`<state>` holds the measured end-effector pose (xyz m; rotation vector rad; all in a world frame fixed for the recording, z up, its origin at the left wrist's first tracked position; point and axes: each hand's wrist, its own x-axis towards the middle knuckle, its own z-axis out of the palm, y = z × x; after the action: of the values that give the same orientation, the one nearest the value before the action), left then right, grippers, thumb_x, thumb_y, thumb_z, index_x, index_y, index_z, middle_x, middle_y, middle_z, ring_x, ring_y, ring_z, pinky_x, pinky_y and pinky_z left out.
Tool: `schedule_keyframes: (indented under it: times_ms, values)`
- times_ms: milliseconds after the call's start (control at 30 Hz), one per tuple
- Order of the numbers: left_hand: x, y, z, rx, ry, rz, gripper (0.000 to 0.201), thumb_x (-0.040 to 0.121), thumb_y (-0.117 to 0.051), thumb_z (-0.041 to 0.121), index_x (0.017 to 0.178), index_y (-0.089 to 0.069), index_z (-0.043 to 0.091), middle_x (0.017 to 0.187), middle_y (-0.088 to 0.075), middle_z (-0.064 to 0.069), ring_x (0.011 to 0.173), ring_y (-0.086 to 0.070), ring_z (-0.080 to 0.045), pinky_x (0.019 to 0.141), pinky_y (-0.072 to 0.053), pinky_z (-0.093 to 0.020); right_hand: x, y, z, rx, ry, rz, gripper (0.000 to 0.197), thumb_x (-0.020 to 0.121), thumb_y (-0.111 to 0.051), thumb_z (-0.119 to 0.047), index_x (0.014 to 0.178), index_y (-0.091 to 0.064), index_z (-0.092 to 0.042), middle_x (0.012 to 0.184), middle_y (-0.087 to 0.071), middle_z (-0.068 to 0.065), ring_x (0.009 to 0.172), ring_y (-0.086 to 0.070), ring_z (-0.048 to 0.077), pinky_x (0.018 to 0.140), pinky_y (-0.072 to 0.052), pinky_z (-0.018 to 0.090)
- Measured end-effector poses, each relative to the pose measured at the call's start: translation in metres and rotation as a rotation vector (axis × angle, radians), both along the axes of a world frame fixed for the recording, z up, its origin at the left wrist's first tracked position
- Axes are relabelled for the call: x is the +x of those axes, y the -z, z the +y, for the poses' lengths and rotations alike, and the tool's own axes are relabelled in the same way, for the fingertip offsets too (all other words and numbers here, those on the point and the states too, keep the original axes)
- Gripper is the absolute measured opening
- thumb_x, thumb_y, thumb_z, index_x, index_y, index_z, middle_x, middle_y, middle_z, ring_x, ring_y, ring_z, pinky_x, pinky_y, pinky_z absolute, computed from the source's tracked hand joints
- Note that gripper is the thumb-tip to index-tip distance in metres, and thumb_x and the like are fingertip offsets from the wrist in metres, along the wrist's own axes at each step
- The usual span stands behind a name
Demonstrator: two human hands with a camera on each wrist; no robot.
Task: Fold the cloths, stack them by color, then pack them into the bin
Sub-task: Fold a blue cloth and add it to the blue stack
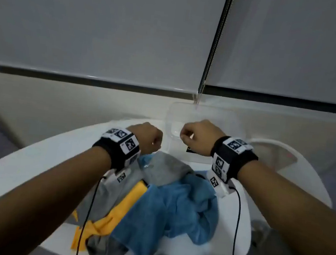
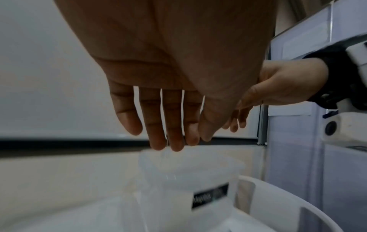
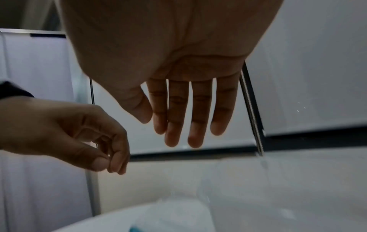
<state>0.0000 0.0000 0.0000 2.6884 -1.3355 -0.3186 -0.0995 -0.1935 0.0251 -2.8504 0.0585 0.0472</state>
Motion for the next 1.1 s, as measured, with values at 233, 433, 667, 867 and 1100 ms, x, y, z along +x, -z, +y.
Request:
schedule_keyframes:
  times_ms: [233, 433, 667, 867, 1100]
  values:
    - [-0.046, 0.11, -0.005, 0.254, -0.117, 0.203, 0.032, 0.089, -0.054, 0.038, 0.108, -0.059, 0.014, 0.116, -0.06, -0.014, 0.108, -0.057, -0.032, 0.084, -0.045, -0.033, -0.056, 0.126, -0.022, 0.083, 0.069, 0.338, 0.019, 0.085, -0.055, -0.029, 0.102, -0.065, -0.026, 0.103, -0.069, 0.0, 0.096, -0.064, 0.022, 0.083, -0.052, 0.031]
    - [-0.07, 0.182, 0.012, 0.319, -0.322, 0.264, 0.075, 0.07, -0.069, 0.06, 0.127, -0.043, 0.019, 0.13, -0.051, -0.008, 0.119, -0.052, -0.031, 0.098, -0.044, -0.04, -0.094, 0.216, -0.029, 0.082, 0.238, 0.536, 0.083, 0.081, -0.063, -0.049, 0.15, -0.02, -0.031, 0.158, -0.008, 0.012, 0.14, -0.026, 0.041, 0.112, -0.033, 0.047]
    - [-0.074, 0.209, 0.031, 0.259, -0.426, 0.143, 0.07, 0.073, -0.069, 0.053, 0.13, -0.039, 0.025, 0.131, -0.044, -0.007, 0.114, -0.053, -0.035, 0.092, -0.048, -0.045, -0.081, 0.258, -0.02, 0.087, 0.104, 0.562, 0.092, 0.083, -0.063, -0.053, 0.155, -0.01, -0.028, 0.16, 0.008, 0.017, 0.147, -0.004, 0.039, 0.12, -0.015, 0.048]
    - [-0.045, 0.212, 0.073, 0.259, -0.58, 0.131, 0.061, 0.078, -0.064, 0.05, 0.126, -0.045, 0.018, 0.13, -0.052, -0.008, 0.114, -0.055, -0.031, 0.091, -0.05, -0.042, -0.038, 0.277, 0.021, 0.096, -0.032, 0.517, 0.093, 0.077, -0.062, -0.061, 0.153, -0.016, -0.031, 0.16, 0.012, 0.014, 0.145, -0.003, 0.047, 0.118, -0.02, 0.053]
    - [-0.028, 0.181, 0.092, 0.16, -0.651, 0.212, 0.031, 0.091, -0.053, 0.033, 0.116, -0.057, 0.015, 0.12, -0.061, -0.011, 0.107, -0.06, -0.031, 0.088, -0.049, -0.037, -0.011, 0.253, 0.032, 0.198, -0.043, 0.475, 0.073, 0.082, -0.062, -0.053, 0.146, -0.036, -0.03, 0.159, -0.011, 0.01, 0.14, -0.028, 0.04, 0.114, -0.031, 0.047]
